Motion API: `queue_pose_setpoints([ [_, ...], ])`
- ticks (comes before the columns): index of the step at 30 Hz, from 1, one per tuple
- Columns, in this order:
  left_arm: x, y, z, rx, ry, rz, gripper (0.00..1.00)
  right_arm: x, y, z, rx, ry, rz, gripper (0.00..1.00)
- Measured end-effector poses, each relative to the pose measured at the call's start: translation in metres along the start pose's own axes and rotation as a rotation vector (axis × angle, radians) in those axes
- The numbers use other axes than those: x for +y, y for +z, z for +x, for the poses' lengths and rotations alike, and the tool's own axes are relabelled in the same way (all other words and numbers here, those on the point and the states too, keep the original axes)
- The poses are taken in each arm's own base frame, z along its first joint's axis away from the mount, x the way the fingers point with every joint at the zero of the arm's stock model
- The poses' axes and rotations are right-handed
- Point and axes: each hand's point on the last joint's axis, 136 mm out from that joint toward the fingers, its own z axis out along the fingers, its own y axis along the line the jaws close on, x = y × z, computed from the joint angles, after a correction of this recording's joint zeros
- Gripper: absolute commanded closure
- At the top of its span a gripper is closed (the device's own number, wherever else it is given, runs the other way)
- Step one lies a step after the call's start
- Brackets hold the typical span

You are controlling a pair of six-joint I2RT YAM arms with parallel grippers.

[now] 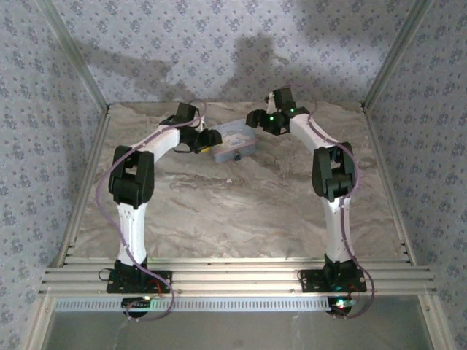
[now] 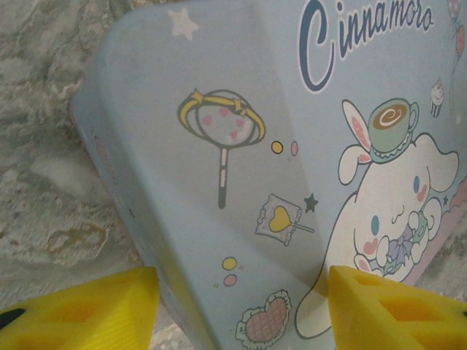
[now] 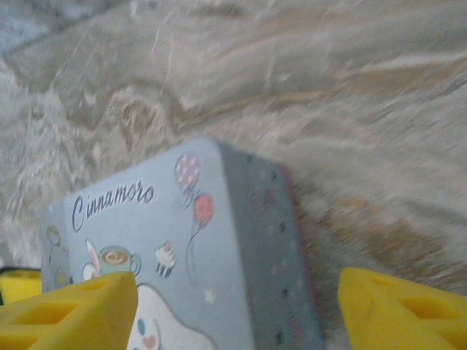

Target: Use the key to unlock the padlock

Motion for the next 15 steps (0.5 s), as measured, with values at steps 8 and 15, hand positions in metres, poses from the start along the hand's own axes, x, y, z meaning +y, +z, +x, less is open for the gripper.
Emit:
queue_pose_setpoints([
  [8,0.038,-0.038,0.025,-0.01,-0.064,-0.059,0.39,0.05,0.037,0.081,0.153,-0.065,-0.032,0.31],
  [15,0.084,-0.082,0.044,-0.056,-0.133,-0.132,0.38,0.103,0.037,0.133,0.232,-0.114,-0.081,0.31],
])
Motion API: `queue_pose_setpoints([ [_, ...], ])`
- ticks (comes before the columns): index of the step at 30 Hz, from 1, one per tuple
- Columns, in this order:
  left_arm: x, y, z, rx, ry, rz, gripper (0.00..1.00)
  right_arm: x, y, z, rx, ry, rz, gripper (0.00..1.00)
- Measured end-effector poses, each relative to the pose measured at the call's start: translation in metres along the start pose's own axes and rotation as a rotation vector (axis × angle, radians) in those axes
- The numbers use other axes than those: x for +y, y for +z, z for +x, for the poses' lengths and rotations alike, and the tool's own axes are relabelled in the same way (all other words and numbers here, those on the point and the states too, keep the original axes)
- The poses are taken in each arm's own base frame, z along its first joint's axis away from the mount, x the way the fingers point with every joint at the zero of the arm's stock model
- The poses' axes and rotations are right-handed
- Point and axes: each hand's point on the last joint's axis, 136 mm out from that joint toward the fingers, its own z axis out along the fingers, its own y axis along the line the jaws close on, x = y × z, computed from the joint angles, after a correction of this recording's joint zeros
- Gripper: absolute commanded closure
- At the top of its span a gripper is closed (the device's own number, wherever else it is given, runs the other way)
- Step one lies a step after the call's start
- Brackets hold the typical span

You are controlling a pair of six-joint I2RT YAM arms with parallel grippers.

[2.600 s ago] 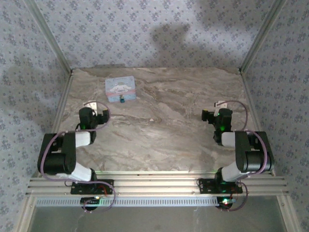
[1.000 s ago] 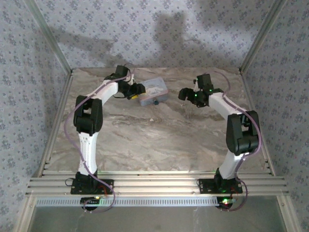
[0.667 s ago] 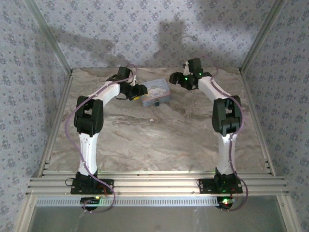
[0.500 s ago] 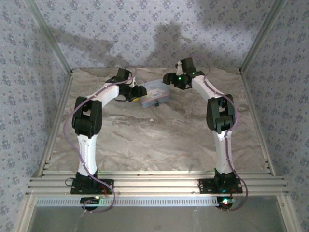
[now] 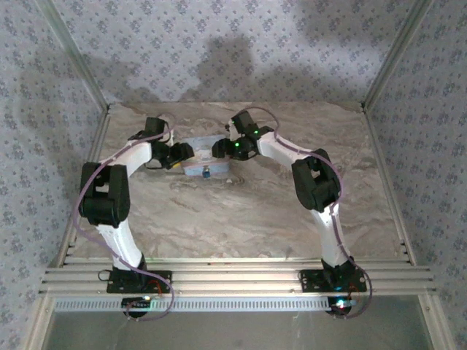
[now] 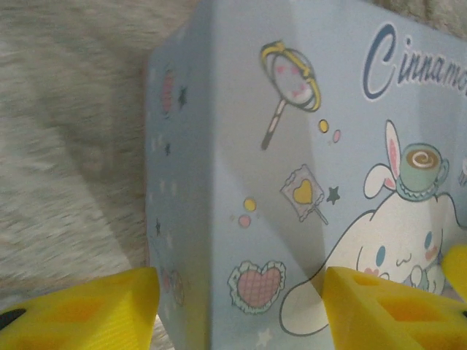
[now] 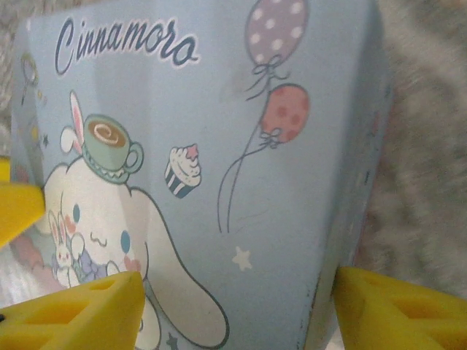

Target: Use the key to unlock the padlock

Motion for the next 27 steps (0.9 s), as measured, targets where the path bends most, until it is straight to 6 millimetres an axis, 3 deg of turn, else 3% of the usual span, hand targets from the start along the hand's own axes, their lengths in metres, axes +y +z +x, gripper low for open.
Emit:
queue_pose_setpoints([
  [7,0.009,-0.009,0.01,-0.019,0.004,-0.015,0.38,0.014,-0.002,0.011,0.03,0.022,-0.015,0.28],
  [14,-0.006,-0.002,0.015,-0.022,0.027,0.025,0.38,0.014,-0.03,0.011,0.02,0.043,-0.012,0.26],
  [20,-0.023,0.008,0.025,0.009,0.06,0.034,0.35,-0.02,-0.059,0.006,0.01,0.118,0.03,0.26],
  [23,-0.021,0.006,0.025,0.01,0.065,0.011,0.34,-0.043,-0.093,-0.012,-0.05,0.168,0.067,0.26],
  [27,-0.016,0.002,0.023,-0.001,0.081,-0.029,0.33,-0.091,-0.146,-0.033,-0.142,0.241,0.173,0.27],
])
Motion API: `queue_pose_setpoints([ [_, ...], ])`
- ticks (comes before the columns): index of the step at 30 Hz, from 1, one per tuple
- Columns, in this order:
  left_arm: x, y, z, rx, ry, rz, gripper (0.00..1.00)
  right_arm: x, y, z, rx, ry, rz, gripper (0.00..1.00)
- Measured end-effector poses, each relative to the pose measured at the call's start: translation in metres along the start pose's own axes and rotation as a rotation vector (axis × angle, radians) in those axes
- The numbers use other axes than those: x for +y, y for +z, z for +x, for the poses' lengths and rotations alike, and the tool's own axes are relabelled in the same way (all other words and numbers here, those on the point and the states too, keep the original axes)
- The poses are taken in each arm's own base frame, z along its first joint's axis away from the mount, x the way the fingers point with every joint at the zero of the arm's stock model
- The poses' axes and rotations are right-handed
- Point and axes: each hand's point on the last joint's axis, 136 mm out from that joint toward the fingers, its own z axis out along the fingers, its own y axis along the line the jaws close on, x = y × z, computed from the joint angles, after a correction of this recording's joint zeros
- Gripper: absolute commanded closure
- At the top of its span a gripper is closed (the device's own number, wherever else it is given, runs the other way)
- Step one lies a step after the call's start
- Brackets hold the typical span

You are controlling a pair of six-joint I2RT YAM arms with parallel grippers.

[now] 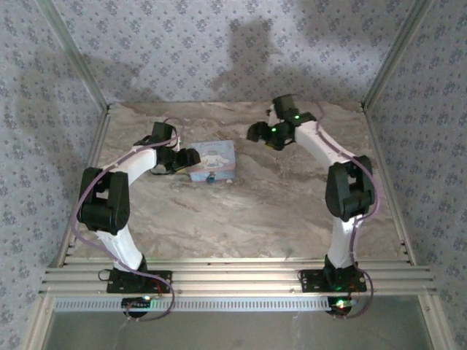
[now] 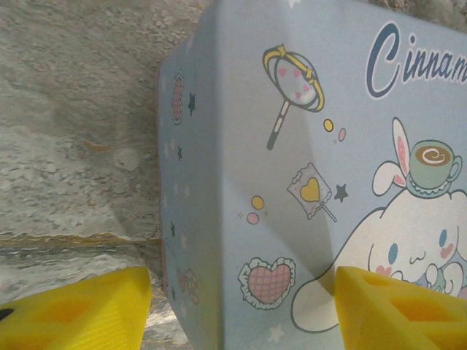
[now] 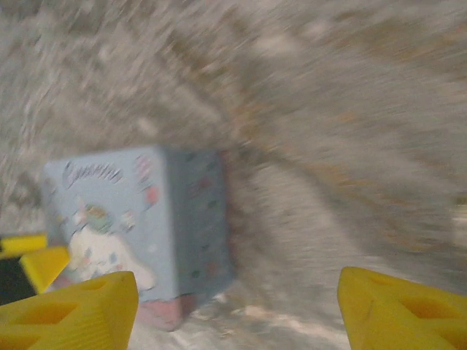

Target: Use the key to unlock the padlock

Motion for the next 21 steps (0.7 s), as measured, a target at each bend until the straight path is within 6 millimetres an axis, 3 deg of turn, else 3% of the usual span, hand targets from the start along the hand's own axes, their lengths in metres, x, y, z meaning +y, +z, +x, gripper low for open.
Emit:
queue_pose_setpoints([
  [3,0.005,-0.007,0.001,-0.01,0.03,-0.049,0.33,-0.042,-0.015,-0.012,-0.027,0.057,0.112,0.32],
  [6,0.004,-0.015,0.001,-0.016,0.077,-0.092,0.33,-0.071,-0.018,-0.01,-0.025,0.084,0.228,0.45],
  [11,-0.024,-0.028,-0.006,-0.053,0.186,-0.094,0.33,-0.089,-0.004,0.009,0.022,0.108,0.362,0.65],
  [13,-0.036,-0.032,-0.007,-0.069,0.229,-0.087,0.32,-0.094,0.009,0.016,0.042,0.13,0.399,0.6],
  [16,-0.046,-0.035,-0.002,-0.07,0.272,-0.079,0.32,-0.1,0.024,0.027,0.056,0.16,0.451,0.43],
  [21,-0.05,-0.038,0.003,-0.068,0.3,-0.073,0.32,-0.099,0.036,0.034,0.027,0.242,0.514,0.39],
])
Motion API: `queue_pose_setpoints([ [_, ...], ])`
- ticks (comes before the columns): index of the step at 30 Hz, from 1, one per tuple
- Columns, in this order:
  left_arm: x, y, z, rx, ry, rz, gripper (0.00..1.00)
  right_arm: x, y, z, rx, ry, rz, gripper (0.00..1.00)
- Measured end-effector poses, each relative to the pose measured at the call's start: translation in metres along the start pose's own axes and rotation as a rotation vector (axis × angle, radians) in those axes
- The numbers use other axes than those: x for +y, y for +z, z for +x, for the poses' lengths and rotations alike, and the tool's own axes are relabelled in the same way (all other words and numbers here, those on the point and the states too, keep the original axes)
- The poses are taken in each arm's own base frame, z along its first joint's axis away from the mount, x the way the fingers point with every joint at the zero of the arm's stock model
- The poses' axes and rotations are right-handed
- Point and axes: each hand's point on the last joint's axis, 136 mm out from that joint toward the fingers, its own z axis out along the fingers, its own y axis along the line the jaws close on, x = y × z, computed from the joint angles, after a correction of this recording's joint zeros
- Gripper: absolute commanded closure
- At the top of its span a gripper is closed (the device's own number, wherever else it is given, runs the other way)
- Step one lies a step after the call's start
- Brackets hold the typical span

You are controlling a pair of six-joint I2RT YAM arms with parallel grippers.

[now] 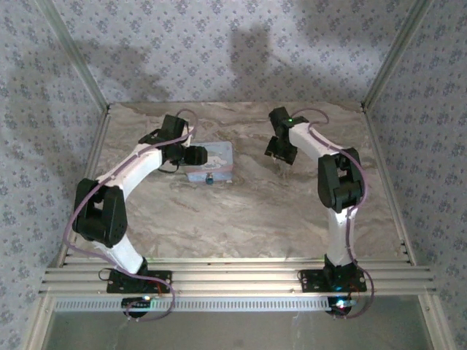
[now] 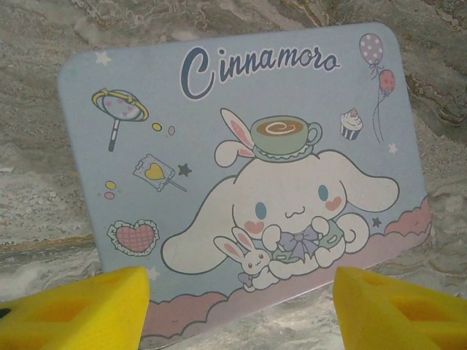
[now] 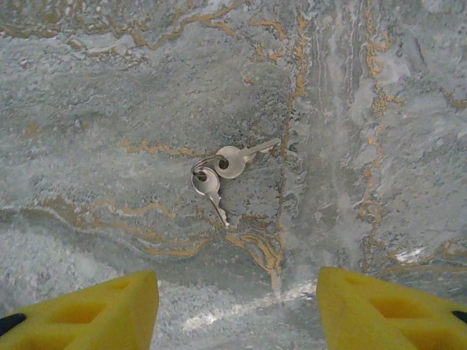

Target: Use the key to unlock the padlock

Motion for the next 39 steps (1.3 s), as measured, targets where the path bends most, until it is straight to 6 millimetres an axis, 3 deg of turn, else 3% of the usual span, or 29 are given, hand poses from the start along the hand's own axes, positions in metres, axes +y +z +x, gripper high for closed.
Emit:
queue_pose_setpoints([
  [6,0.001,-0.011,0.01,-0.007,0.032,0.002,0.32,0.005,0.01,-0.006,-0.043,0.093,0.044,0.41],
  [14,0.006,-0.011,0.033,0.03,0.053,0.004,0.31,0.008,0.033,-0.016,-0.044,0.16,0.073,0.45],
  [25,0.001,-0.011,0.035,0.033,0.055,0.034,0.31,0.001,0.044,-0.019,-0.028,0.209,0.099,0.52],
  [39,-0.001,-0.011,0.037,0.038,0.054,0.045,0.31,-0.011,0.042,-0.013,-0.001,0.186,0.104,0.94],
])
